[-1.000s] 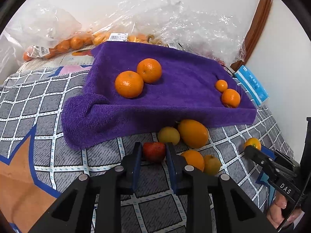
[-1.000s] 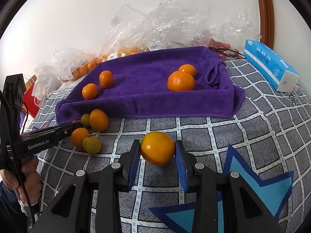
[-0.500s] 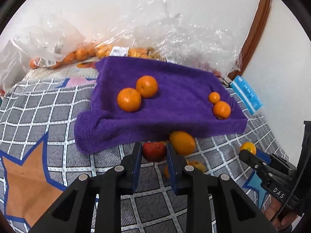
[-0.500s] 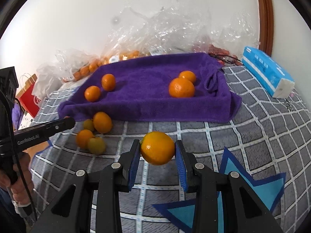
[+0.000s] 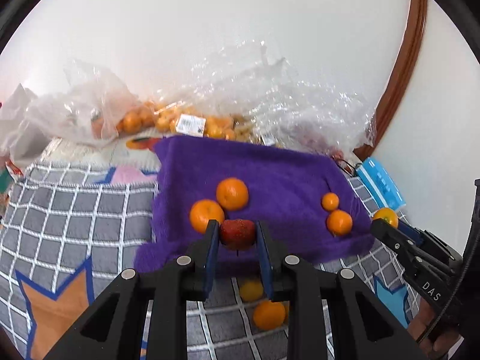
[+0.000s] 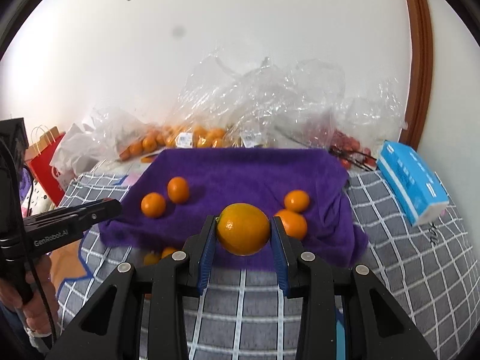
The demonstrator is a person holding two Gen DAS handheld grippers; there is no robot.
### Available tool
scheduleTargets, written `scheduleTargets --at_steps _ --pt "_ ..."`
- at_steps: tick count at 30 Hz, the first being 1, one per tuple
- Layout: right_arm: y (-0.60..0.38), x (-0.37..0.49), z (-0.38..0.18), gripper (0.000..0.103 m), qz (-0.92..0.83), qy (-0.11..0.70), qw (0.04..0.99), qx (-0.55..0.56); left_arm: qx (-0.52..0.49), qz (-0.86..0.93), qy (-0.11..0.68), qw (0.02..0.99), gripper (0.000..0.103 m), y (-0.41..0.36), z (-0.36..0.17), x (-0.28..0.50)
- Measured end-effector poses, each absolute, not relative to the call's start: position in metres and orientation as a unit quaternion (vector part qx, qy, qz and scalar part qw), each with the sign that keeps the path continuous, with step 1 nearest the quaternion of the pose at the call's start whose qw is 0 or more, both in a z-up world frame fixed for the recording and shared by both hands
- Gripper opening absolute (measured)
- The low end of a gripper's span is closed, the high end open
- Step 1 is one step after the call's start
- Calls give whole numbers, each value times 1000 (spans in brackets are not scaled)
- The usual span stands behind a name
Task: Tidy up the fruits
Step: 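Lift the orange and red fruit and carry them over the purple towel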
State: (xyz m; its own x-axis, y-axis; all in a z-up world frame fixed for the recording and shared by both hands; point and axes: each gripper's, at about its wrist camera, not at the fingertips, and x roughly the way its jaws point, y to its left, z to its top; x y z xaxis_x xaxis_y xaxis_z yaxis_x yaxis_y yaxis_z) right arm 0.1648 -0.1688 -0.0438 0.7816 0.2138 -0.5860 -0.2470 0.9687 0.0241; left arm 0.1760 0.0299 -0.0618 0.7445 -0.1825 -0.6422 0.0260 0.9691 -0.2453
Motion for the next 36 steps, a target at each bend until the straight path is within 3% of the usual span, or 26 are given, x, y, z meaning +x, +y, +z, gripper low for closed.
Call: scheduleTargets --at_steps 18,36 --pt "-157 223 -33 35 104 291 951 -16 -147 -48 339 928 24 38 -69 227" --pt "-175 246 -65 35 92 309 946 -5 -178 -38 351 918 24 54 -100 240"
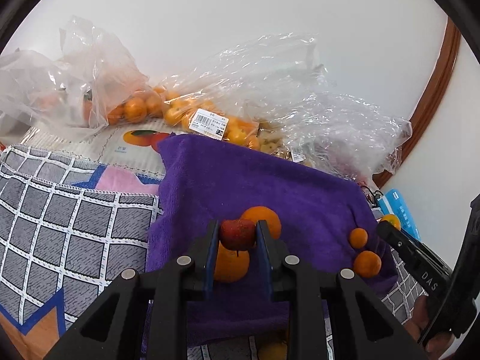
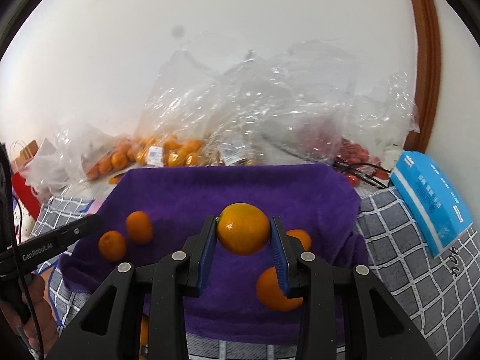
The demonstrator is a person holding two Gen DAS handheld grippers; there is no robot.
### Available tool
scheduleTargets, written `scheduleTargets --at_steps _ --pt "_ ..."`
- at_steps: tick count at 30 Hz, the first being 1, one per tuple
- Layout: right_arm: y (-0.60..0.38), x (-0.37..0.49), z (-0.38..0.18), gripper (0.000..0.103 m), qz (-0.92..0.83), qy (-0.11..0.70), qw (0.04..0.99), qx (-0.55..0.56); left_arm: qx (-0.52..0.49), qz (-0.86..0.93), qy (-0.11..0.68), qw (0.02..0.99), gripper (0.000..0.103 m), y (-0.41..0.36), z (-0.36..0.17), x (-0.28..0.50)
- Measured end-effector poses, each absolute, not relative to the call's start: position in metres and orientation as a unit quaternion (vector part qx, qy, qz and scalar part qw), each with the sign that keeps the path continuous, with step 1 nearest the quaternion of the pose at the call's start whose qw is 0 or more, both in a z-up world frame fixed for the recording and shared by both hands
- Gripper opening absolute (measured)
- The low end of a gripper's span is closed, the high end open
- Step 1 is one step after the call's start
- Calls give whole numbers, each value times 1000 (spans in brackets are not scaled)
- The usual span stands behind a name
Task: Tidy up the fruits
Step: 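Lift the orange and red fruit and carry them over the purple towel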
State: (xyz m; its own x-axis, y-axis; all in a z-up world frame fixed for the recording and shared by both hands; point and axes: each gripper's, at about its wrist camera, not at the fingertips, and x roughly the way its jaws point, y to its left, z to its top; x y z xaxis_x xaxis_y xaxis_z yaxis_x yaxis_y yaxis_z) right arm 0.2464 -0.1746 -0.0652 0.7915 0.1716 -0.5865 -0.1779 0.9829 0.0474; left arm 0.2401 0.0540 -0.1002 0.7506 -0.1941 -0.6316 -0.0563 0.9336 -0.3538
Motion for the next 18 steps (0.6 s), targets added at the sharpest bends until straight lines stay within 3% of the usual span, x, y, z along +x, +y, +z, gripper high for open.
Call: scheduleTargets --at_steps 18 --pt "-163 253 -88 35 117 340 933 -17 -183 -51 359 914 24 52 -107 244"
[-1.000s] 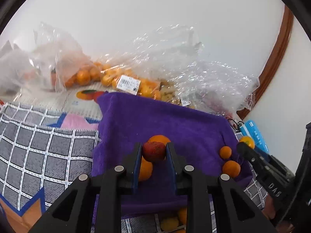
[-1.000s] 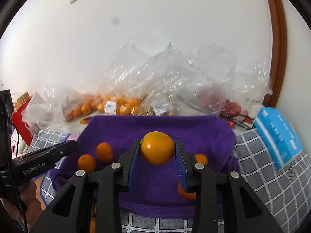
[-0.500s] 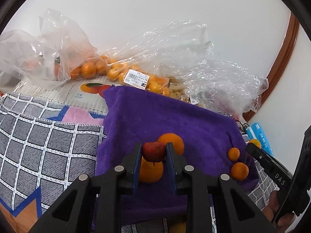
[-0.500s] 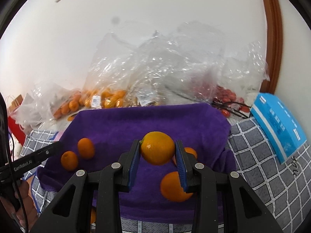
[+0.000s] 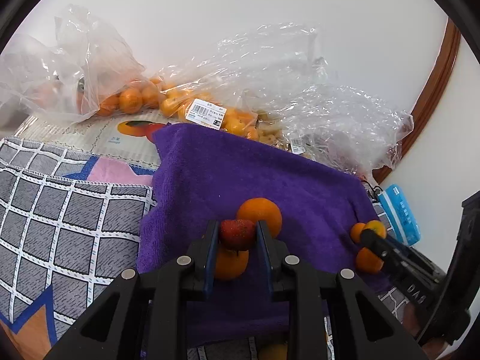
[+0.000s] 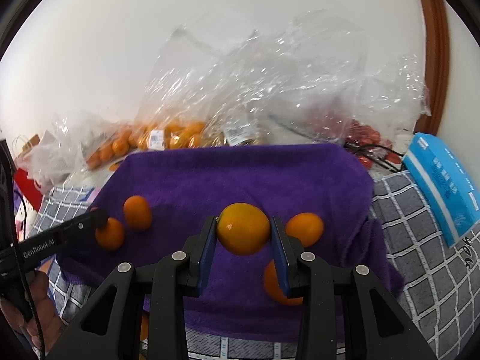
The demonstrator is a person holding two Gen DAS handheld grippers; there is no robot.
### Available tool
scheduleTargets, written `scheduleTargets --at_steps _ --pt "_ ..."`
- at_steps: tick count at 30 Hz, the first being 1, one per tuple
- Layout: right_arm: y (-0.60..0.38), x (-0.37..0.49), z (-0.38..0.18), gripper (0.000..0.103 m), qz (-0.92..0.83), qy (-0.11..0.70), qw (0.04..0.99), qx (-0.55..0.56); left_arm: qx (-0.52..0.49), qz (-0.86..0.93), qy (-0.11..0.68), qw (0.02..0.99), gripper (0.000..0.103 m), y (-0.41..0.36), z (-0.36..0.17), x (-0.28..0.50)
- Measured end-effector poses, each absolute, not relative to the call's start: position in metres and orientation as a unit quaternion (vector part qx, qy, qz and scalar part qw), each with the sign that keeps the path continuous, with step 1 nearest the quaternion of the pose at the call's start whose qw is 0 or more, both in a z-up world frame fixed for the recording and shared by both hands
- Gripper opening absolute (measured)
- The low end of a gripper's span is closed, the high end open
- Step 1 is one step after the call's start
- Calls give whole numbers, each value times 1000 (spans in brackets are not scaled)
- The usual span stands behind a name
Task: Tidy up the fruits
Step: 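Lift the orange and red fruit and carry them over the purple towel, then open the right gripper onto the towel while the left gripper releases the red fruit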
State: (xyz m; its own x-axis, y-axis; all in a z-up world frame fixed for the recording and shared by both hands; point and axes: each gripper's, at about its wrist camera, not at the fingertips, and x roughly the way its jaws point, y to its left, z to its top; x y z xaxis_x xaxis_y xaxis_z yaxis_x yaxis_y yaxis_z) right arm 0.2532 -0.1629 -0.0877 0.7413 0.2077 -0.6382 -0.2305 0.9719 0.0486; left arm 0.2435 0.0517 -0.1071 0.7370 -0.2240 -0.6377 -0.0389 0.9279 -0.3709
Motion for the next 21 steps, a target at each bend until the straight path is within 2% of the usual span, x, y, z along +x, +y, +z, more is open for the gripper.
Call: scheduleTargets --at_steps 21 --pt "-157 255 -104 35 118 364 923 -33 -178 -74 359 913 24 45 -109 242"
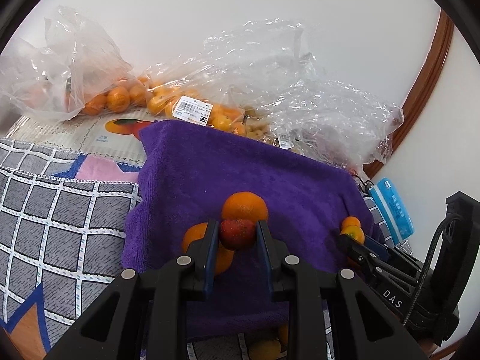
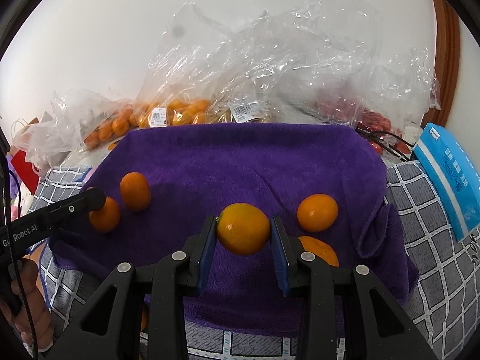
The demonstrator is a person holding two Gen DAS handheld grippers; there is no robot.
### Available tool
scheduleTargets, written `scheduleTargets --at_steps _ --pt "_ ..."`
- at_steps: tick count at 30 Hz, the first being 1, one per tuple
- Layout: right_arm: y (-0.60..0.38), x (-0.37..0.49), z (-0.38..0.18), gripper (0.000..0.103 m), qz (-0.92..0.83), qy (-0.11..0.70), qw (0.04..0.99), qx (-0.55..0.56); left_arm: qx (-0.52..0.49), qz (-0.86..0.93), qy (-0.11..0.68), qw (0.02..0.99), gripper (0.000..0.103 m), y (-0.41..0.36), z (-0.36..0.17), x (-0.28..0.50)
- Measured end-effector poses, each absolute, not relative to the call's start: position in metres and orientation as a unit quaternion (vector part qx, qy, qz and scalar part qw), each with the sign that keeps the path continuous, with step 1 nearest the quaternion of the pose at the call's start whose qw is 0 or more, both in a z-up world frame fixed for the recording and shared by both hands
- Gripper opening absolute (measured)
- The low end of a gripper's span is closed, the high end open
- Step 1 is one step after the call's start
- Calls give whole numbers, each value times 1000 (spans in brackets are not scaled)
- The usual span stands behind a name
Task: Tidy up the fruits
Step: 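Open the right gripper onto the towel while the left gripper releases the red fruit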
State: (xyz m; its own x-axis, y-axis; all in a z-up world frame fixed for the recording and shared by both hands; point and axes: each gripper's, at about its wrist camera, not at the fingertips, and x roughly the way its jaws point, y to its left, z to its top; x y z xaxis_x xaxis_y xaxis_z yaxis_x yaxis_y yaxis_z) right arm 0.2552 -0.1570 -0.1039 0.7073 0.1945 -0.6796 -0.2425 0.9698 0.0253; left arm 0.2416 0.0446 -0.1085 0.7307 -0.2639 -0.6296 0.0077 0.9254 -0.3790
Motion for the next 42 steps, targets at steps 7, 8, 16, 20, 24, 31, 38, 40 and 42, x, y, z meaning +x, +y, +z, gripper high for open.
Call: scheduleTargets --at_steps 7,8,16,20,24,31,38,40,42 --pt "-157 255 -104 35 119 364 923 -34 -178 -75 359 913 24 45 -109 242" --pt "-157 255 -104 36 119 364 923 -33 -178 -75 359 913 24 45 -109 242" --pt "-162 253 -100 46 121 355 927 -25 -181 -75 359 913 24 45 -109 241" --pt "-162 252 -99 52 119 354 927 -24 -182 -75 359 912 24 45 -109 241" --pt "-162 251 -98 60 116 352 928 -24 -184 -79 357 912 30 46 -109 241" --pt "-165 252 -95 72 101 346 932 -19 -175 -72 343 920 56 43 -103 236" --pt "-176 258 -95 78 77 358 931 2 -184 -72 345 917 59 45 -103 237" --pt "-177 257 -94 83 72 358 931 1 -186 -70 346 917 59 45 -103 237" --pt "-177 256 -93 83 67 350 934 0 -187 -69 344 918 59 46 -103 236"
